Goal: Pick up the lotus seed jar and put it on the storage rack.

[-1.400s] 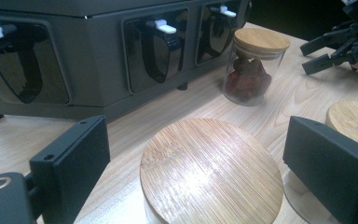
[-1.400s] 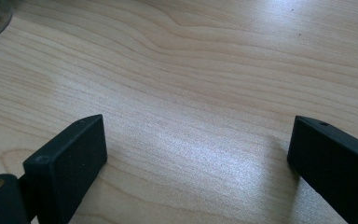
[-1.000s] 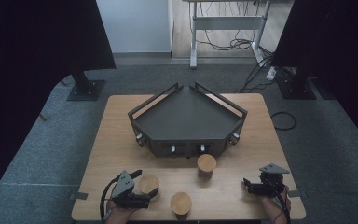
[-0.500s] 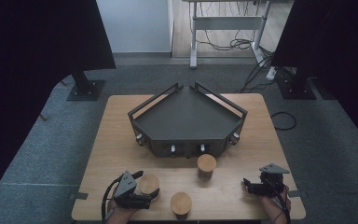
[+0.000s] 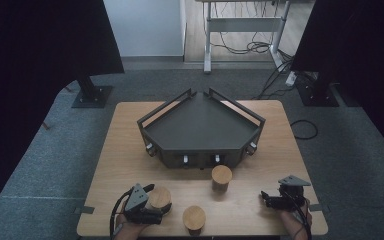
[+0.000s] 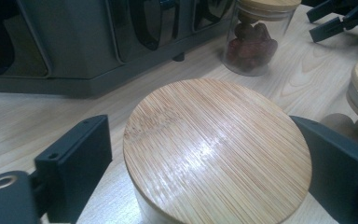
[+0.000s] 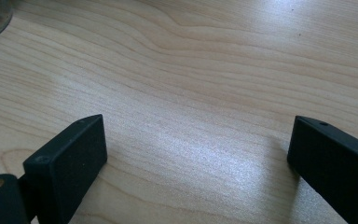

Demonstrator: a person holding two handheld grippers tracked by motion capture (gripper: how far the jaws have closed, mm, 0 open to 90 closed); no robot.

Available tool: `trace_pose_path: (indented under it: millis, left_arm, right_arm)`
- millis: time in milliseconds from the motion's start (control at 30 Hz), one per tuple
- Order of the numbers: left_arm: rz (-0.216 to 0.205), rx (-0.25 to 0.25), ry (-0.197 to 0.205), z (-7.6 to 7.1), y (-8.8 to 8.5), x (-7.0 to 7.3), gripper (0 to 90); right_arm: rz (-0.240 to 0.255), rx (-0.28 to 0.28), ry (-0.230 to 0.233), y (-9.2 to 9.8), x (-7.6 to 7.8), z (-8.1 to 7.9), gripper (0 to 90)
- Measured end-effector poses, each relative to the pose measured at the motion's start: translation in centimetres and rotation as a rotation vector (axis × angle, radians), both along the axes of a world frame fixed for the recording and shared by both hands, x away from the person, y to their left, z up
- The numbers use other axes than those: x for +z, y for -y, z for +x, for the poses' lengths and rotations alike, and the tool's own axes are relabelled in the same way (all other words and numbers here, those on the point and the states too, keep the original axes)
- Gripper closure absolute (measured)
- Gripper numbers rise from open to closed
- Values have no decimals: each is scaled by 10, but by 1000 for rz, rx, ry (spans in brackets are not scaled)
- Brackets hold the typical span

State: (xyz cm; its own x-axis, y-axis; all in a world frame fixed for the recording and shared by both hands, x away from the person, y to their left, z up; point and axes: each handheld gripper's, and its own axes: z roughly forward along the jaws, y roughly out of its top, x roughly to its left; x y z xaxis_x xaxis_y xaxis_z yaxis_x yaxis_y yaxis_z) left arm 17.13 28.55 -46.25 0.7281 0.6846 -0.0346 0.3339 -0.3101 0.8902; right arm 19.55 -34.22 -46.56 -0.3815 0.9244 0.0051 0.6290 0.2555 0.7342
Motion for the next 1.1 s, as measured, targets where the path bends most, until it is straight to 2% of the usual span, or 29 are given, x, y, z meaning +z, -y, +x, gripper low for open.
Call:
trace_pose_path:
  millis: [367,500,533,667,1100]
  left_arm:
    - [9,-17,-18,4,-2,0,142]
    - [6,-45,-15,6,-4,0,213]
    - [16,-44,-8,4,-3,1,226]
    - [31,-42,-6,4,-1,3,235]
    - [31,-38,-1,2,0,3,236]
  right_arm:
    - [0,0,0,0,0,0,39]
    - [0,0,0,0,0,0,39]
    - [0,0,0,0,0,0,39]
    - [0,0,0,0,0,0,39]
    - [0,0,0,0,0,0,39]
